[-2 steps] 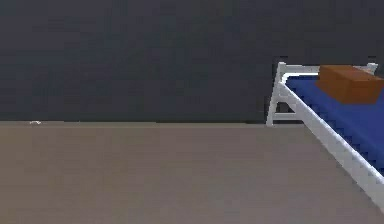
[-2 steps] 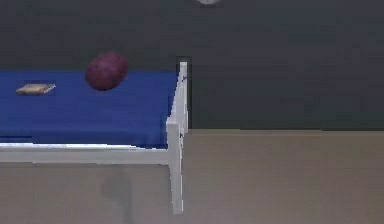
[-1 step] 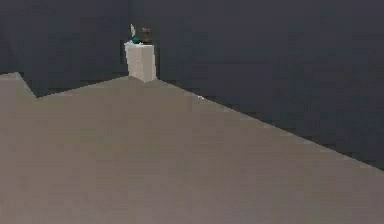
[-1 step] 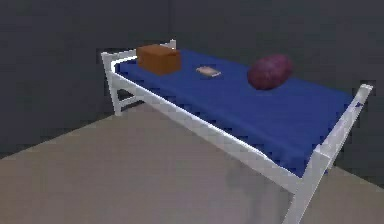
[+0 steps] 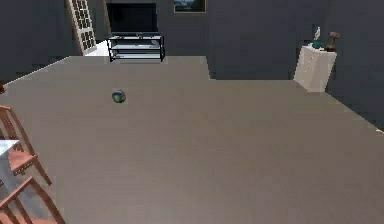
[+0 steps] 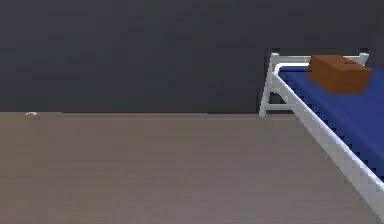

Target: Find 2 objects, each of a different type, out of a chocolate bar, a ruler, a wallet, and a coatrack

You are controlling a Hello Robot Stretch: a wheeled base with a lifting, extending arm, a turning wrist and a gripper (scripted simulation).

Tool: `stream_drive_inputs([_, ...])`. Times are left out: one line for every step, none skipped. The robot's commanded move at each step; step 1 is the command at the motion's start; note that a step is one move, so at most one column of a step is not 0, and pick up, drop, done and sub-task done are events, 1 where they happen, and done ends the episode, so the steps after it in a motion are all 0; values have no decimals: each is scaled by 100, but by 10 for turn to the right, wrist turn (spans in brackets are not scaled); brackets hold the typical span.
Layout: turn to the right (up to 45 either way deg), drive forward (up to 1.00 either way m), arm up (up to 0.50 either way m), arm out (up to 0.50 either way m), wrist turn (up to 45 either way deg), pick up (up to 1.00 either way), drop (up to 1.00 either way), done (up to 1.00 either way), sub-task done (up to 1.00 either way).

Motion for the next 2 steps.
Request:
stream_drive_inputs([-30,0,0,0,0,0,0,0,0])
stream_drive_inputs([0,95,0,0,0,0,0,0,0])
